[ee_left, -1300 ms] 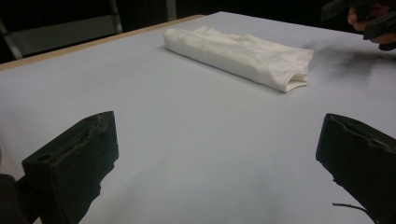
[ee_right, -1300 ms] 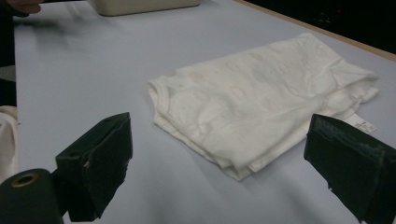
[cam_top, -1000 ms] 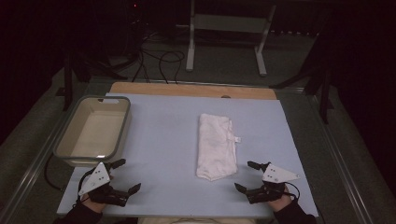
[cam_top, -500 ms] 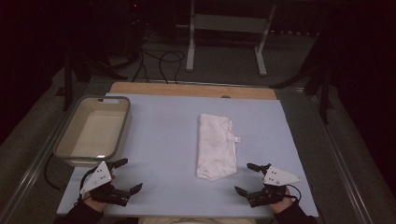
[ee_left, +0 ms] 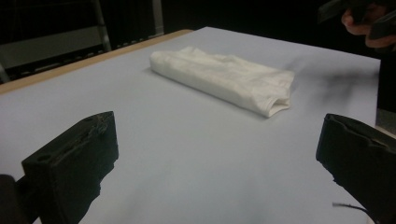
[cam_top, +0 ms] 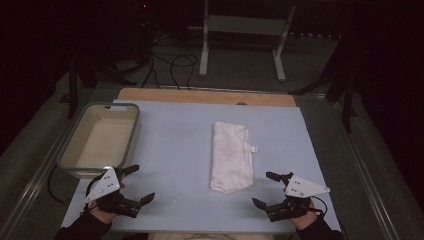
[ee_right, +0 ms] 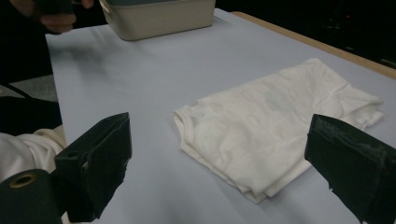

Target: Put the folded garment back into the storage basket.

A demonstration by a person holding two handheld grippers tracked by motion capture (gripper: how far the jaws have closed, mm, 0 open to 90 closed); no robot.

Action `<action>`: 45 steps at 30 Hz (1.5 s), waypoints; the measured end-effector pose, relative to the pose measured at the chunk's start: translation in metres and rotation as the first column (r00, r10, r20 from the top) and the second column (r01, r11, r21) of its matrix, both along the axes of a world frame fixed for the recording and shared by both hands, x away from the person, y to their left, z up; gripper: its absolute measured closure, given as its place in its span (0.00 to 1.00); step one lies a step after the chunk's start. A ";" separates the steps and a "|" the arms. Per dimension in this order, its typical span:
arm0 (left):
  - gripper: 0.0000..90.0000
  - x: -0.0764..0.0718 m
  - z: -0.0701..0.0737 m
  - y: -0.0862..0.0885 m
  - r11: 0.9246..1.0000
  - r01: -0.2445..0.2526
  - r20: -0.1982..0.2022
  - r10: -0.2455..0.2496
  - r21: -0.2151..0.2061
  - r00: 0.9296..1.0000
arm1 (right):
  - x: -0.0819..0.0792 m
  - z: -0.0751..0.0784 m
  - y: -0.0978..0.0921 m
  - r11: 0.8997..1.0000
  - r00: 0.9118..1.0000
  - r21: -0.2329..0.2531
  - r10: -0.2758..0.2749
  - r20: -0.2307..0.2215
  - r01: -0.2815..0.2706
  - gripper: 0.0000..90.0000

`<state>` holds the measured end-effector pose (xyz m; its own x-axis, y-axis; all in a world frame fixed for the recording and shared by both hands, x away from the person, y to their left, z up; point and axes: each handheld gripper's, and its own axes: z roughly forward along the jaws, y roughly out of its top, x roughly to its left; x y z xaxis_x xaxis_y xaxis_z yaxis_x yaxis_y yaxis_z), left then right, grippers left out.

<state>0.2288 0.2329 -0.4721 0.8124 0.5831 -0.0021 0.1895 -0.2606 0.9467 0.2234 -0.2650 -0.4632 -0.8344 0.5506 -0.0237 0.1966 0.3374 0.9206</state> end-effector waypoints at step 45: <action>0.00 0.063 0.066 -0.078 0.990 0.118 -0.083 -0.112 0.073 0.990 | 0.085 0.058 0.004 0.996 0.995 -0.005 -0.084 0.051 0.085 0.08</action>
<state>0.2919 0.1544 -0.4061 0.8730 0.4870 -0.0275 0.2276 -0.3568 0.9060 0.3087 -0.2607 -0.4055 -0.7825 0.6189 -0.0686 0.1782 0.3281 0.9277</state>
